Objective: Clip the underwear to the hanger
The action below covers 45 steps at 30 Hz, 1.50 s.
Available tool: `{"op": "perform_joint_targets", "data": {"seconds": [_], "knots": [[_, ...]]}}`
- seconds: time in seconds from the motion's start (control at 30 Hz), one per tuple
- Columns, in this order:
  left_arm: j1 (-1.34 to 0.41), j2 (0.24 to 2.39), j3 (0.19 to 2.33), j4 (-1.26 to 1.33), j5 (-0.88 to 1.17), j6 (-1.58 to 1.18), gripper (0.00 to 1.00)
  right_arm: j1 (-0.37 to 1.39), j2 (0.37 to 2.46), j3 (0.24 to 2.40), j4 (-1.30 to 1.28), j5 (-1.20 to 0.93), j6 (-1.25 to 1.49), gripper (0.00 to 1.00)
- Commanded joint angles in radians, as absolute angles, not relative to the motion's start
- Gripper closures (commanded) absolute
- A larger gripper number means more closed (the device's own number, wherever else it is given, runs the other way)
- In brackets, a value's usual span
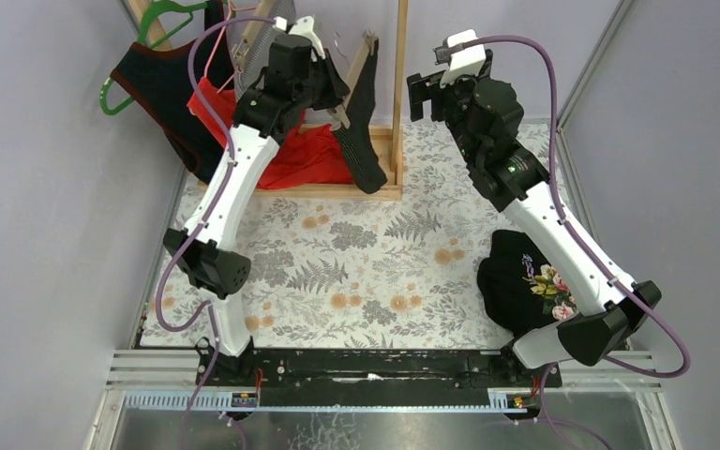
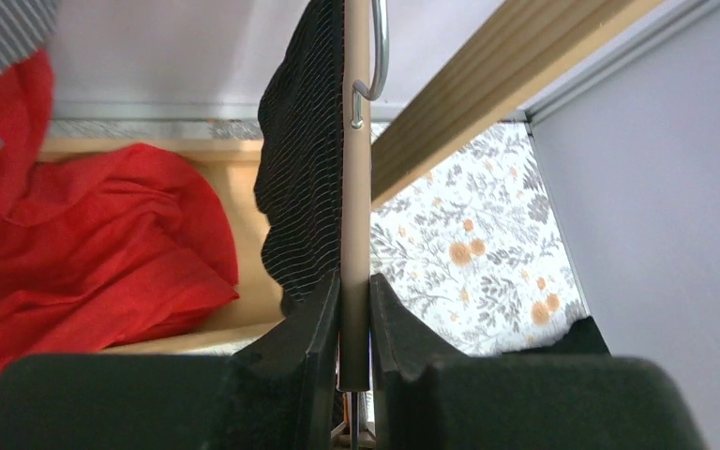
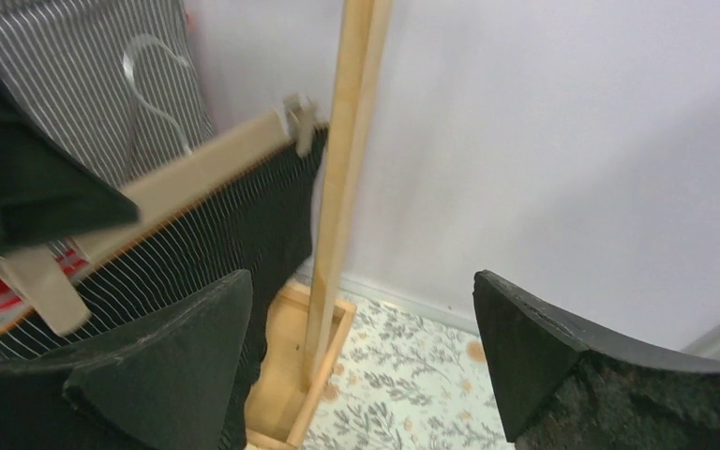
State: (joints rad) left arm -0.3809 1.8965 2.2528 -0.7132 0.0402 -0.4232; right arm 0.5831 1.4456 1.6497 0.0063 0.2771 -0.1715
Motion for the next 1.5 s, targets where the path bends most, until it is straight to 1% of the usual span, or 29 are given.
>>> {"op": "perform_joint_targets", "data": {"seconds": [0.0, 0.13, 0.2, 0.37, 0.6, 0.8, 0.93, 1.2, 1.47], "knots": [[-0.388, 1.843, 2.264, -0.651, -0.083, -0.378, 1.00, 0.564, 1.411, 1.620, -0.021, 0.307, -0.146, 0.07], [-0.388, 1.745, 2.117, -0.452, -0.143, -0.349, 1.00, 0.561, 1.405, 1.600, -0.015, 0.285, -0.132, 0.08], [-0.387, 1.729, 2.092, -0.405, -0.158, -0.324, 1.00, 0.560, 1.404, 1.595, -0.015, 0.277, -0.131, 0.08], [-0.388, 1.721, 2.092, -0.305, -0.166, -0.280, 1.00, 0.560, 1.409, 1.594, -0.014, 0.262, -0.125, 0.08], [-0.387, 1.801, 2.215, -0.278, -0.170, -0.225, 1.00, 0.558, 1.411, 1.581, -0.017, 0.233, -0.108, 0.09], [-0.387, 1.780, 2.137, -0.122, -0.178, -0.186, 1.00, 0.558, 1.407, 1.574, -0.018, 0.217, -0.102, 0.09], [-0.386, 1.838, 2.236, -0.168, -0.198, -0.151, 1.00, 0.558, 1.402, 1.569, -0.018, 0.211, -0.099, 0.10], [-0.367, 1.913, 2.327, -0.158, -0.210, -0.126, 1.00, 0.558, 1.395, 1.561, -0.015, 0.180, -0.092, 0.11], [-0.333, 1.964, 2.364, -0.144, -0.196, -0.163, 1.00, 0.558, 1.388, 1.559, -0.021, 0.168, -0.089, 0.11]]}}
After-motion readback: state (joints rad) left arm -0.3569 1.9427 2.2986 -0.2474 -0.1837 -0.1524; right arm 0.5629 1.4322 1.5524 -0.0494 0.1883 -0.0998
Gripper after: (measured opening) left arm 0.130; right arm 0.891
